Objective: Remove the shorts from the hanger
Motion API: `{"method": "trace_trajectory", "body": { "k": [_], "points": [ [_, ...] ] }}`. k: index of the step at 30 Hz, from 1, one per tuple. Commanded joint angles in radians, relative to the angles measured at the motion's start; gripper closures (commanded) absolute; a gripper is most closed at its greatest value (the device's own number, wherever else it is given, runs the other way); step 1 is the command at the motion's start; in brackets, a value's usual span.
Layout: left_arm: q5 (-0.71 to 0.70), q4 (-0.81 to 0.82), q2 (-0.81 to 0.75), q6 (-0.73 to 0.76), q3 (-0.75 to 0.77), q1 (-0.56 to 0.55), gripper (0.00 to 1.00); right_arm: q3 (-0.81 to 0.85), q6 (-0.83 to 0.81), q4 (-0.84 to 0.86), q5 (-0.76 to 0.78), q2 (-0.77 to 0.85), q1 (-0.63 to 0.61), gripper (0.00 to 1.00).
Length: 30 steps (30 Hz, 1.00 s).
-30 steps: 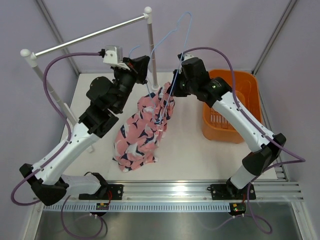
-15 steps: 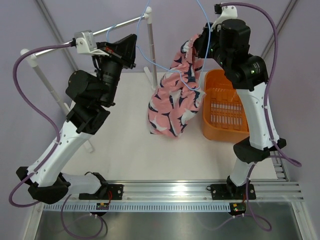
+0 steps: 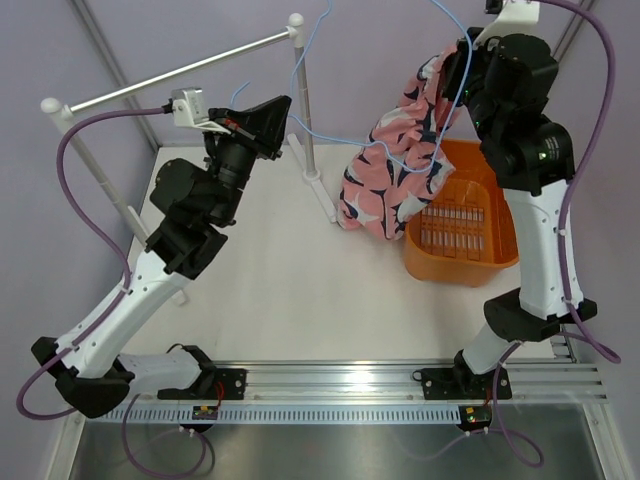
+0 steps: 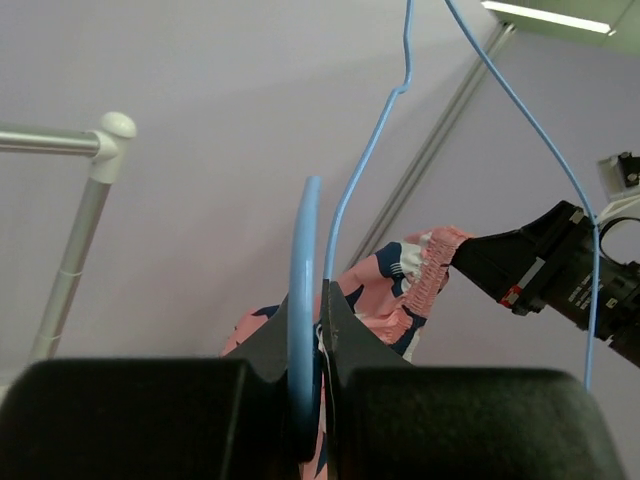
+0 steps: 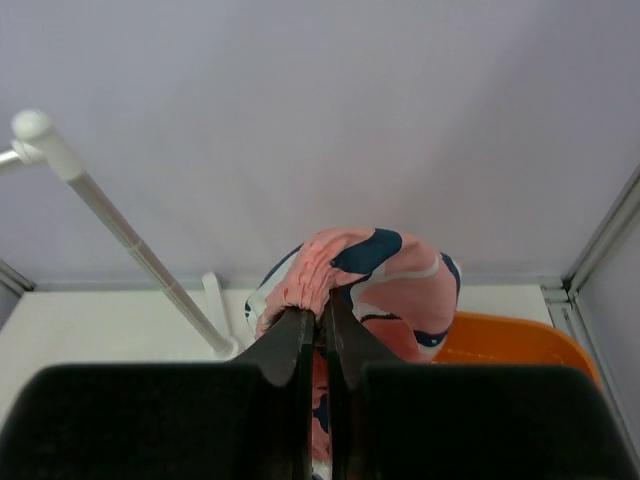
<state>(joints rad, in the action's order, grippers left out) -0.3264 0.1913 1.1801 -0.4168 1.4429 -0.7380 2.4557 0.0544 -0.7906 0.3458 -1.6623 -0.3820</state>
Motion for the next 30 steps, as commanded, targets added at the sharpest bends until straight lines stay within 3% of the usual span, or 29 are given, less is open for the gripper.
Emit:
{"method": "trace_trajectory", "body": {
  "k": [1, 6, 11, 21, 30],
  "points": [
    [-0.273, -0.216, -0.068, 0.165, -0.059, 0.135, 1.0, 0.138, 0.137, 0.26, 0.107, 0.15, 0.106, 1.0],
    [-0.277, -0.146, -0.077, 0.135, -0.044, 0.15, 1.0, -0.209, 0.2, 0.35, 0.032, 0.291, 0.104, 1.0],
    [-0.255, -0.119, -0.073, 0.122, -0.001, 0.161, 1.0, -0.415, 0.209, 0.396, -0.125, 0.373, 0.104, 1.0],
    [-0.195, -0.032, -0.04, 0.056, -0.001, 0.163, 1.0, -0.517, 0.259, 0.326, -0.316, 0.354, 0.104, 1.0],
    [-0.131, 0.114, -0.048, 0.012, -0.05, 0.163, 1.0, -0.531, 0.239, 0.231, -0.331, 0.283, 0.054, 1.0]
  ]
}}
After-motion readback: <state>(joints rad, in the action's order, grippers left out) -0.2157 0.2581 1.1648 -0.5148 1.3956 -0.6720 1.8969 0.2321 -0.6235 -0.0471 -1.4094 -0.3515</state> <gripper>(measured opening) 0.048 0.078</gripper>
